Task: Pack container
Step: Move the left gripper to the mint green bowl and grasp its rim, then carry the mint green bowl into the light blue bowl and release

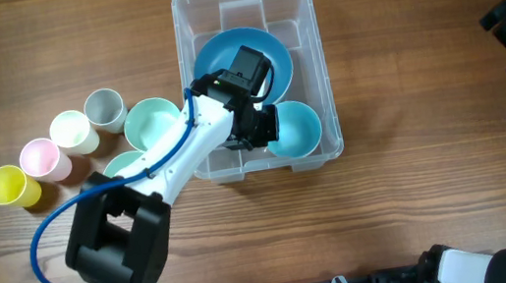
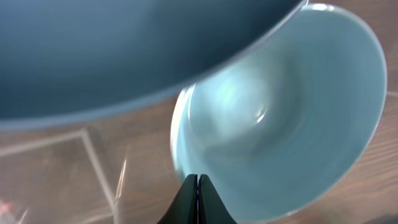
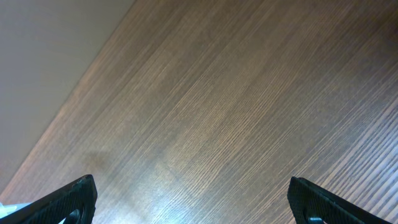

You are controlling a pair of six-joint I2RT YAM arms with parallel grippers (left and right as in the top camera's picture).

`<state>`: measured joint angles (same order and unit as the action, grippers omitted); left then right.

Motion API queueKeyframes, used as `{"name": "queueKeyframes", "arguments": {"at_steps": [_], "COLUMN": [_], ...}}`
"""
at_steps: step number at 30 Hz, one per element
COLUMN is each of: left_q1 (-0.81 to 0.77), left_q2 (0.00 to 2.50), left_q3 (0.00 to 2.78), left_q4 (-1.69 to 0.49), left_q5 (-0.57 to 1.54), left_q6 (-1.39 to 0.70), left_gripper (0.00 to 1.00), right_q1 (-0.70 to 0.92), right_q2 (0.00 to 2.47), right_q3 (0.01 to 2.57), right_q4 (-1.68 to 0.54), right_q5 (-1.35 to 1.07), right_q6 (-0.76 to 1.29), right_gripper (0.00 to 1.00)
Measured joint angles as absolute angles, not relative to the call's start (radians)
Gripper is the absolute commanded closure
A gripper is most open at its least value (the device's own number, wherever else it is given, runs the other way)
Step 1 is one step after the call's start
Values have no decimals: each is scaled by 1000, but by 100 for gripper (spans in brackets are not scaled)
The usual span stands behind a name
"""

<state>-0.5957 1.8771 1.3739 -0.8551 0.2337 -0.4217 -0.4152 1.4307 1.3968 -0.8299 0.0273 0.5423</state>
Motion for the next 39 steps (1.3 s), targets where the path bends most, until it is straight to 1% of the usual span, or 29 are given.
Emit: {"name": "queueKeyframes", "arguments": {"at_steps": [1,4,6,7,9,10,12,16,18,21,23,24,28,31,35,39], "left_q1": [-595,-588,-574,-564,-522,-484,-413,-171,-58,111,199,234,310,329,329,329], "left_q2": [1869,1815,1754,1722,1629,1570,1491,1390,1388,1398,1403,1405,1411,1412,1416,1416], "left_q3": [1375,1390,1418,1431,1454,1463,1473,1483,1478,1431,1362,1321,1158,1023,858,753], "left_q4": [-873,-958,-1026,-1056,-1113,-1150,-1203,-1309,-1346,-1333,-1310,-1287,-1204,-1101,-909,-779], "left_q5": [233,206,156,130,57,13,-46,-133,-142,-125,-91,-69,-13,16,64,101], "left_q6": [-422,-424,-442,-454,-490,-518,-548,-604,-612,-609,-600,-596,-584,-584,-585,-585], "left_gripper": [93,80,67,63,57,51,44,43,45,48,48,46,41,40,40,42], "right_q1": [-415,-415,-415,-415,-415,-415,-415,-415,-415,-415,-415,-415,-415,-415,-415,-415], "right_q2": [1431,1431,1431,1431,1431,1431,1431,1431,1431,1431,1431,1431,1431,1431,1431,1431], "right_q3": [1397,1397,1397,1397,1397,1397,1397,1397,1397,1397,1397,1397,1397,1397,1397,1397], "right_q4": [-830,-830,-830,-830,-830,-830,-830,-830,-830,-830,-830,-830,-830,-830,-830,-830], "right_q5": [27,27,27,27,27,27,27,27,27,27,27,27,27,27,27,27], "right_q6": [542,542,542,542,543,542,542,542,542,543,542,542,542,542,542,542], "right_gripper": [0,1,0,1,0,0,1,0,0,0,0,1,0,0,0,0]}}
